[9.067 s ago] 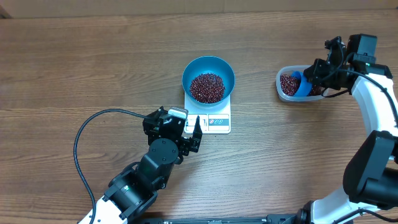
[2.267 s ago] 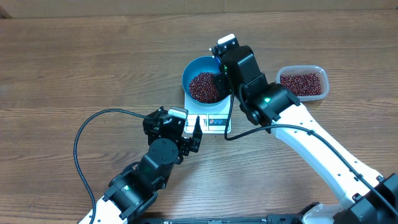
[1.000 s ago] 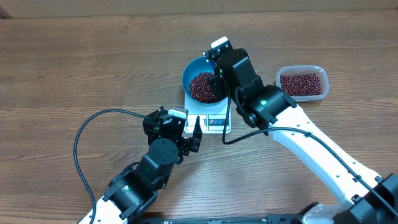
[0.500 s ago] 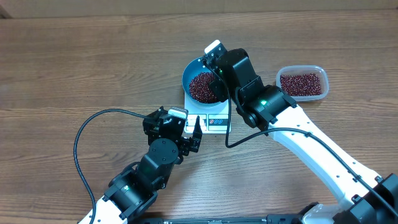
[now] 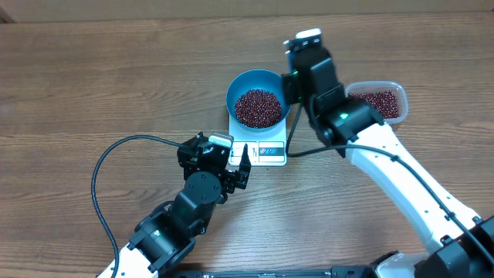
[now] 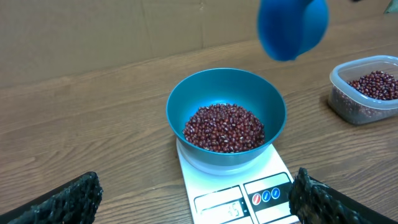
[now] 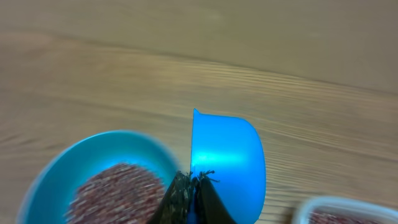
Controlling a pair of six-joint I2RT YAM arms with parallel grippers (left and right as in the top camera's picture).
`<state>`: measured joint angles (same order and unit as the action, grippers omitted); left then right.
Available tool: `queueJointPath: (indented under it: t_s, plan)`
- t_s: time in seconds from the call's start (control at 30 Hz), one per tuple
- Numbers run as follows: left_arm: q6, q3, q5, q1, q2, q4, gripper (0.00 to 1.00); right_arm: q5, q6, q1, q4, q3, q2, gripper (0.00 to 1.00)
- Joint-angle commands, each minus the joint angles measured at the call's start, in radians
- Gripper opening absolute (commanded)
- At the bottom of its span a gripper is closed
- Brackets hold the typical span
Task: Scoop item into bowl and weigh 150g on scale
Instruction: 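Move the scoop back right to the bean tub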
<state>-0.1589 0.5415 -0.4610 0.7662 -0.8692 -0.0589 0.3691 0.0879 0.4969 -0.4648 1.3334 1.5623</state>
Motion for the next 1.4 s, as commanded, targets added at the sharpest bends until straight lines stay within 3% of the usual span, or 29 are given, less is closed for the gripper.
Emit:
queueJointPath:
  t_s: [0.0, 0.63, 1.37]
  plan:
    - [-0.021, -0.007, -0.018, 0.006, -0.001, 0.002, 1.00, 0.124, 0.045, -0.053, -0.001, 0.005, -0.021, 0.04]
    - [-0.021, -0.007, -0.018, 0.006, -0.001, 0.002, 1.00, 0.142, 0.043, -0.273, -0.180, -0.003, 0.078, 0.04]
    - [-0.021, -0.007, -0.018, 0.006, -0.001, 0.002, 1.00, -0.056, 0.100, -0.317, -0.226, -0.005, 0.157, 0.04]
